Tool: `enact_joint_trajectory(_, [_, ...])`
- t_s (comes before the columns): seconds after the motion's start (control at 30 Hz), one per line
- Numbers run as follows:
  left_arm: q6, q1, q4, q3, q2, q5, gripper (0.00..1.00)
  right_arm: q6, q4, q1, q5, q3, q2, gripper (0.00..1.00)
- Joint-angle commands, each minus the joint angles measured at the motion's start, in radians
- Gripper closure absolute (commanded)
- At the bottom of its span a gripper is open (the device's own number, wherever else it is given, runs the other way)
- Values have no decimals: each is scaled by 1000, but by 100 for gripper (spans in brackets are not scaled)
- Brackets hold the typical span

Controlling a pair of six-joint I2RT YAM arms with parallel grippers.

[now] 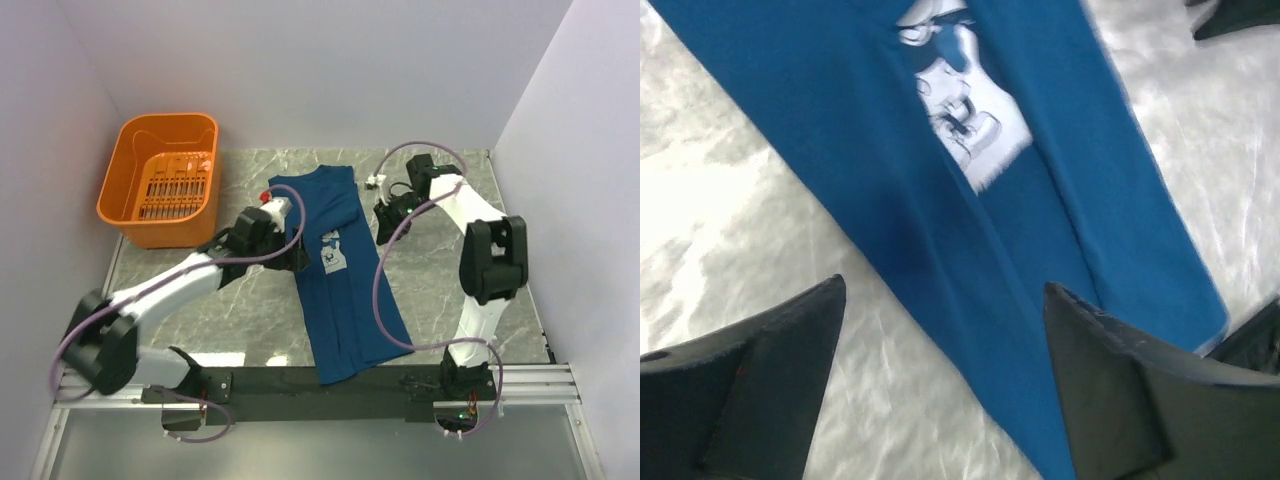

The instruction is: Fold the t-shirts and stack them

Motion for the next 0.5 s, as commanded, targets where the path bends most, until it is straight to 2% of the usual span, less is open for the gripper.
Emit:
enact_joint_trajectory(0.0, [-119, 5, 92, 117, 167, -31, 22, 239, 78, 5, 7, 77, 69, 74])
enact_joint_trajectory(0.07, [-144, 6, 86, 175, 267, -17, 36, 266, 74, 8, -7, 76, 88, 74])
enact_joint_trajectory(0.13, [-177, 5, 107, 183, 309, 8, 45, 270, 96, 20, -3, 45, 80, 74])
enact_joint_trajectory(0.17, [-187, 6, 124, 184, 324, 9, 54, 273, 105, 28, 11, 16, 79, 75])
enact_joint_trajectory(0.23, [-205, 6, 124, 195, 367, 9, 60, 282, 119, 40, 20, -7, 83, 75])
enact_joint_trajectory(0.27, [-208, 5, 115, 206, 399, 11, 66, 294, 130, 52, 36, -25, 88, 75])
enact_joint_trajectory(0.47, [-195, 8, 52, 281, 491, 2, 74, 391, 200, 69, 73, -18, 151, 76])
